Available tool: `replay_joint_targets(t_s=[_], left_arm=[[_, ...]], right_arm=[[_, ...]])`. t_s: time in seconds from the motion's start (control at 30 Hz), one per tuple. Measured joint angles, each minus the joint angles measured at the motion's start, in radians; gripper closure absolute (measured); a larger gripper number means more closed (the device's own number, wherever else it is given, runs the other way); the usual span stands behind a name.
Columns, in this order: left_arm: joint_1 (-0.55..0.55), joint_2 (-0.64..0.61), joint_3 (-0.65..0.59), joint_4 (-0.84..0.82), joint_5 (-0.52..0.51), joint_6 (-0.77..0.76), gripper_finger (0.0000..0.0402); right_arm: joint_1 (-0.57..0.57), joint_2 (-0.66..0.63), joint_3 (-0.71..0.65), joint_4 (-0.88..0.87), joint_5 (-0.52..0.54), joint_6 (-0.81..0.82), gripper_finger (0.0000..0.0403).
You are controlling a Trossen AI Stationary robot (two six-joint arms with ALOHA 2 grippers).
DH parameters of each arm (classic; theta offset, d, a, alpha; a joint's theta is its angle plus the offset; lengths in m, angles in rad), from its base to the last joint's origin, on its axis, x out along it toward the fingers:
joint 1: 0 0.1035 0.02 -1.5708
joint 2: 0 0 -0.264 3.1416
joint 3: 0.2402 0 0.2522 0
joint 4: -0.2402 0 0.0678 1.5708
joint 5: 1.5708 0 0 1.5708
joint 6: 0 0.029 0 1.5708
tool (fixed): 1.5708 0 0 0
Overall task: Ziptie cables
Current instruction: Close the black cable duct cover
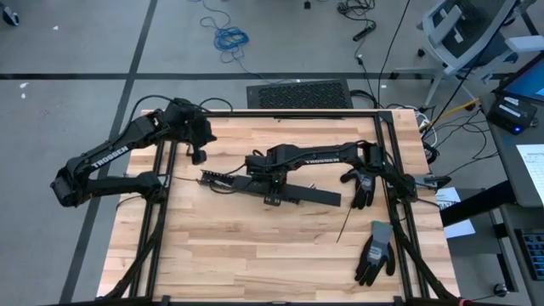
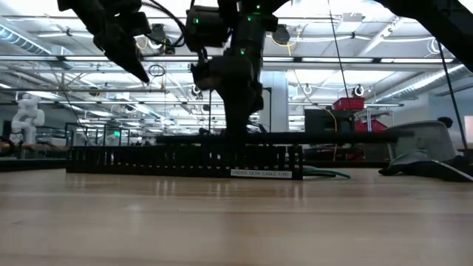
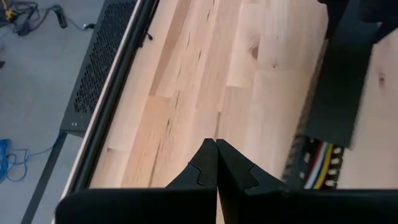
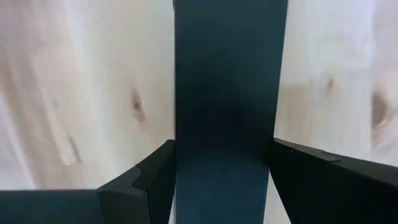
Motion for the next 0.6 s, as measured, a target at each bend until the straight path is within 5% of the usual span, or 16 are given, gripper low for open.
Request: replay_joint_targets(t_s=[0.6], left_arm=[[0.0,0.0,0.0,0.007,0.0,0.008,0.0402]], right_arm=[[0.008,0.012,0.034,-0.071,-0.021,0.036,0.0206]])
